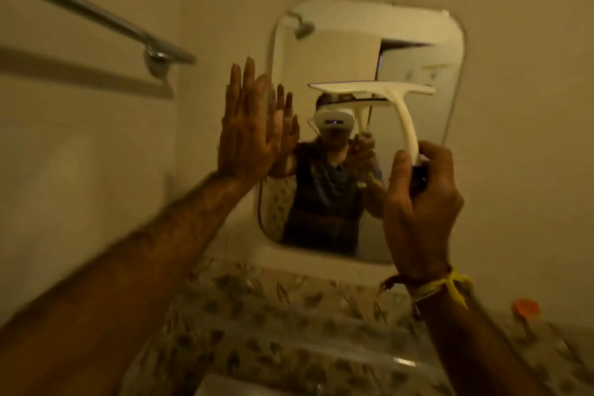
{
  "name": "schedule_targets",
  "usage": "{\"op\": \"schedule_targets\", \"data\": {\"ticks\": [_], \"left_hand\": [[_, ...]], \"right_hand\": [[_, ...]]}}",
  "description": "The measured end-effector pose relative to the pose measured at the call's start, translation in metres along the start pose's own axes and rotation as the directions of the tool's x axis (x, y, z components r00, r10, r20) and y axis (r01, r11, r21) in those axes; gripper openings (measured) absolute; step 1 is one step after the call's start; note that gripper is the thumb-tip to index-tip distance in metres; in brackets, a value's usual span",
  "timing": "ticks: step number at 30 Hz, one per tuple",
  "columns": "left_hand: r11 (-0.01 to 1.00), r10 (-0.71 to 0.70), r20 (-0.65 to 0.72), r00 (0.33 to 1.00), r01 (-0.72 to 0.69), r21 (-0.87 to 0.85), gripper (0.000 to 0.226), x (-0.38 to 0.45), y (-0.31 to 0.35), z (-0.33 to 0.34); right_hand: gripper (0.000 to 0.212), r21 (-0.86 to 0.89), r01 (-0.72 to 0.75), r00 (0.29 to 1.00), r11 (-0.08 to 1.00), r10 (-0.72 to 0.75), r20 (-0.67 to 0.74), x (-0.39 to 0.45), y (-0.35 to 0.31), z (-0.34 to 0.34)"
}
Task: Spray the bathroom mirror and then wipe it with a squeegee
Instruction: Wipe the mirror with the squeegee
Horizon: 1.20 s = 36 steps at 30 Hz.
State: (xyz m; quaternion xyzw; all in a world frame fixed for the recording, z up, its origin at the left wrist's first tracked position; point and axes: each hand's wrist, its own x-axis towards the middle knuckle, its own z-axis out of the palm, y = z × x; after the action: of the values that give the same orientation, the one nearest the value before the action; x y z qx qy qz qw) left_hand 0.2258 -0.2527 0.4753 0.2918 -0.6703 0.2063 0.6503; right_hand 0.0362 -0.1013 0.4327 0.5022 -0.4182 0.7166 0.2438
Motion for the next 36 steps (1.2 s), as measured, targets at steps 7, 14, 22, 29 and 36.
{"op": "schedule_targets", "data": {"ticks": [7,14,22,29,36], "left_hand": [[0.999,-0.028,0.106,0.994,0.024,0.034,0.064,0.079,-0.038,0.031],[0.982,-0.118,0.073,0.990,0.127,-0.137,0.068,0.111,-0.082,0.066],[0.998,-0.058,-0.107,0.993,0.055,-0.037,0.080,0.094,-0.114,0.099],[0.994,-0.005,-0.162,0.987,0.024,0.111,0.063,0.094,-0.114,0.102],[0.993,0.062,-0.182,0.981,-0.043,0.107,0.066,0.093,-0.115,0.103]], "right_hand": [[0.032,-0.056,0.140,0.967,0.989,-0.124,0.224,0.080,-0.016,0.072],[0.046,-0.135,0.298,0.932,0.945,-0.257,0.255,0.130,-0.017,0.146],[0.053,-0.310,0.417,0.906,0.854,-0.363,0.217,0.127,0.004,0.196],[0.058,-0.345,0.347,0.929,0.872,-0.271,0.251,0.105,0.019,0.187],[0.061,-0.392,0.403,0.905,0.827,-0.296,0.307,0.101,0.027,0.179]]}}
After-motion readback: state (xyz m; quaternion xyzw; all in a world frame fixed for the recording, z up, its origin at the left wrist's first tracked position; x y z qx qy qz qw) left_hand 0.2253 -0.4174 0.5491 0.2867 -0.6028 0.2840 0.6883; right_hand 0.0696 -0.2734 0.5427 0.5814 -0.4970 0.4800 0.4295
